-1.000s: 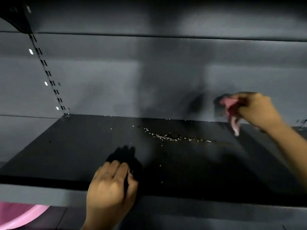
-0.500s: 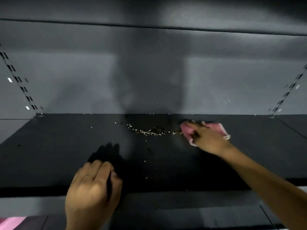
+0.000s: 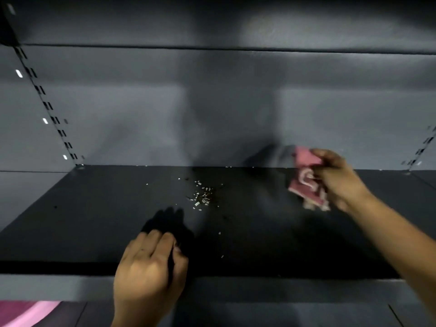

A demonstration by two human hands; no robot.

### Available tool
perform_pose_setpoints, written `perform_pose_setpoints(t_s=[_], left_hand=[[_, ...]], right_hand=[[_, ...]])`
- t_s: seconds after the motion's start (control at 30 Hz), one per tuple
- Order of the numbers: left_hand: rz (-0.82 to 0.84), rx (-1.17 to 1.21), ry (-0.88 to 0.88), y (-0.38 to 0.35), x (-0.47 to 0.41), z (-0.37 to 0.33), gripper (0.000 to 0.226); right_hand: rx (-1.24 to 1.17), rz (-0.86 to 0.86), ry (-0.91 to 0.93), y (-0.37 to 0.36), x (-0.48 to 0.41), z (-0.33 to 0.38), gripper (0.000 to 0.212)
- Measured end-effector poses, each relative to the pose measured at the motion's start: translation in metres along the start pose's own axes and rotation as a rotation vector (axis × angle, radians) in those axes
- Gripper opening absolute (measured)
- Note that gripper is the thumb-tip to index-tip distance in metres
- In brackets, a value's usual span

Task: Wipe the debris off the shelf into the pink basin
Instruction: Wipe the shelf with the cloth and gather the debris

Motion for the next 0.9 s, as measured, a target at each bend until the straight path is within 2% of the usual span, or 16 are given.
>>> perform_pose_setpoints(t_s=[0.1, 0.17, 0.23, 0.33, 0.43, 0.53, 0.6, 0.7, 0.73, 0.77, 0.83, 0.9], left_hand=[[-0.022, -0.002, -0.008, 0.0, 0.001, -0.001, 0.029], [-0.039, -0.002, -0.005, 0.0, 0.0, -0.002, 0.03], [-0.046, -0.002, -0.005, 0.0, 0.0, -0.002, 0.03], [-0.05, 0.008, 0.003, 0.0, 0.001, -0.002, 0.028], [-0.043, 0.007, 0.025, -0.001, 0.001, -0.002, 0.026], [-0.016, 0.008, 0.052, -0.002, 0.002, 0.0, 0.025], [-0.01, 0.007, 0.051, -0.001, 0.002, 0.001, 0.023], [-0.006, 0.024, 0.049, 0.0, 0.002, 0.002, 0.022], [-0.012, 0.026, 0.05, 0.0, 0.002, 0.002, 0.022], [-0.023, 0.025, 0.043, 0.0, 0.003, 0.001, 0.022], [-0.055, 0.032, -0.007, 0.0, 0.005, 0.001, 0.022], [-0.092, 0.044, -0.078, 0.0, 0.007, 0.0, 0.025]], right_hand=[[0.762, -0.014, -0.045, 0.049, -0.001, -0.024, 0.02], [0.986, 0.055, -0.034, 0.056, 0.0, -0.039, 0.049], [1.041, 0.191, 0.018, 0.043, 0.004, -0.044, 0.067], [1.054, 0.387, 0.147, -0.001, 0.019, -0.045, 0.069], [1.031, 0.529, 0.376, -0.069, 0.045, -0.05, 0.074], [0.817, 0.619, 0.433, -0.137, 0.065, -0.047, 0.064], [0.618, 0.553, 0.406, -0.158, 0.071, -0.031, 0.059], [0.379, 0.319, 0.411, -0.14, 0.066, -0.001, 0.054], [0.314, 0.289, 0.421, -0.122, 0.061, 0.006, 0.052], [0.278, 0.292, 0.436, -0.1, 0.058, 0.009, 0.051], [0.368, 0.365, 0.477, -0.048, 0.056, 0.007, 0.055], [0.543, 0.476, 0.374, 0.006, 0.056, -0.014, 0.061]])
Point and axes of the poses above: each hand's wrist, its own x-axis away from the middle knuckle, its own y-axis out of the back of the hand, z = x × y, the point moved 1 cm from there along -x, towards the middle knuckle, and after that the axes turned 5 degrees about -x, right-handed, at the moved point
